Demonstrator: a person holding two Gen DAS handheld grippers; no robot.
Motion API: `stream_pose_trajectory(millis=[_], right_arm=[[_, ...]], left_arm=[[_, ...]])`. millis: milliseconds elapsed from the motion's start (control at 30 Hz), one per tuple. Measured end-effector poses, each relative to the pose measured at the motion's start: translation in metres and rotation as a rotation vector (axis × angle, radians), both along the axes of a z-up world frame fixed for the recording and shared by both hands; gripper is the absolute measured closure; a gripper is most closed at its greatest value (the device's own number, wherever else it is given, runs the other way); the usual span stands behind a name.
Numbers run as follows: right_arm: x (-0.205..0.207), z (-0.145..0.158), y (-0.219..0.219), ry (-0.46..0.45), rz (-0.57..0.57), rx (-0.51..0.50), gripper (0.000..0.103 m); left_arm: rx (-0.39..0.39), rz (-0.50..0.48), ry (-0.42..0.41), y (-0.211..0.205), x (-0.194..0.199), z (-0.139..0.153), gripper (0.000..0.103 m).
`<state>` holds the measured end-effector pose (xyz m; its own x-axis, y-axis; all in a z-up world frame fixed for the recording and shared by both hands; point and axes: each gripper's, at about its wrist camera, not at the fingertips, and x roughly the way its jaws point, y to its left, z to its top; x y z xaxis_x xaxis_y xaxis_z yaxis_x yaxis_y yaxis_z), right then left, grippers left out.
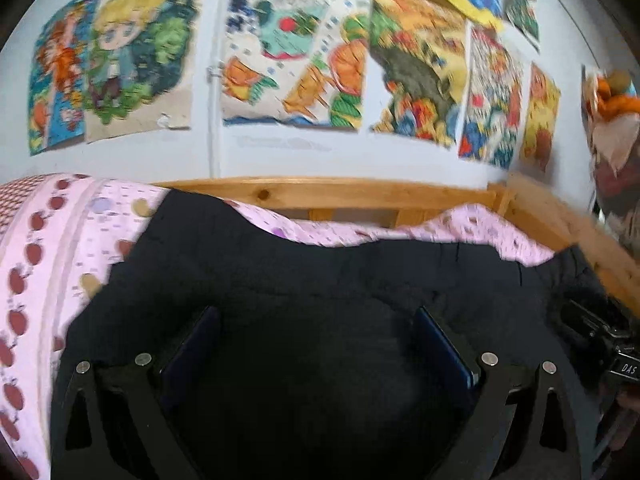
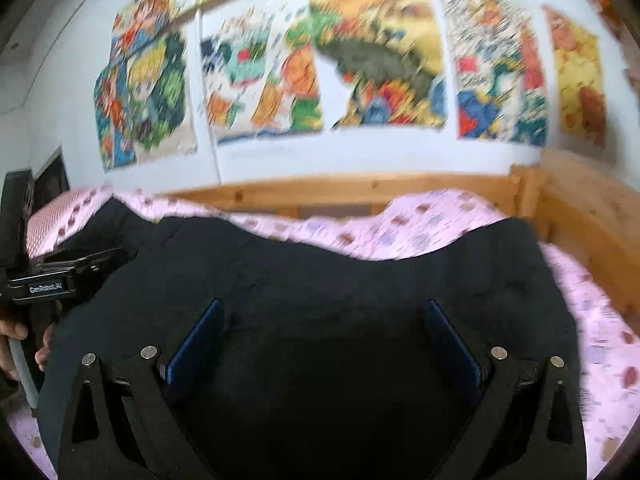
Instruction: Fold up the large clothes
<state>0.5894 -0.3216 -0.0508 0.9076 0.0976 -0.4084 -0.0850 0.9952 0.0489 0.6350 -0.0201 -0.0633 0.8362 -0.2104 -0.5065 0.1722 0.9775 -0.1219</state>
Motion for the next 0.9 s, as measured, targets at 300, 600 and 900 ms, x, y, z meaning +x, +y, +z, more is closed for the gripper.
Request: stream_pose_trajectory(millis=[300,600,900], right_arm=[[-0.034,0.025,-0.044,-0.048,-0.096,-0.015,0.005],[-0.052,0.03,-0.072,-0.059,-0.144,-0.014,0.005],[-0.042,0.006,-0.107,0.059,-0.123,0.096,0.005]], left_arm=[[-0.06,0.118,-0.009,0.062,-0.017,0.022,0.005],[-0.052,0.179,0.052,0.109,-0.025,0.011,0.005],[-0.07,0.096,0.151,0.124,-0.018,-0.015,0.005]])
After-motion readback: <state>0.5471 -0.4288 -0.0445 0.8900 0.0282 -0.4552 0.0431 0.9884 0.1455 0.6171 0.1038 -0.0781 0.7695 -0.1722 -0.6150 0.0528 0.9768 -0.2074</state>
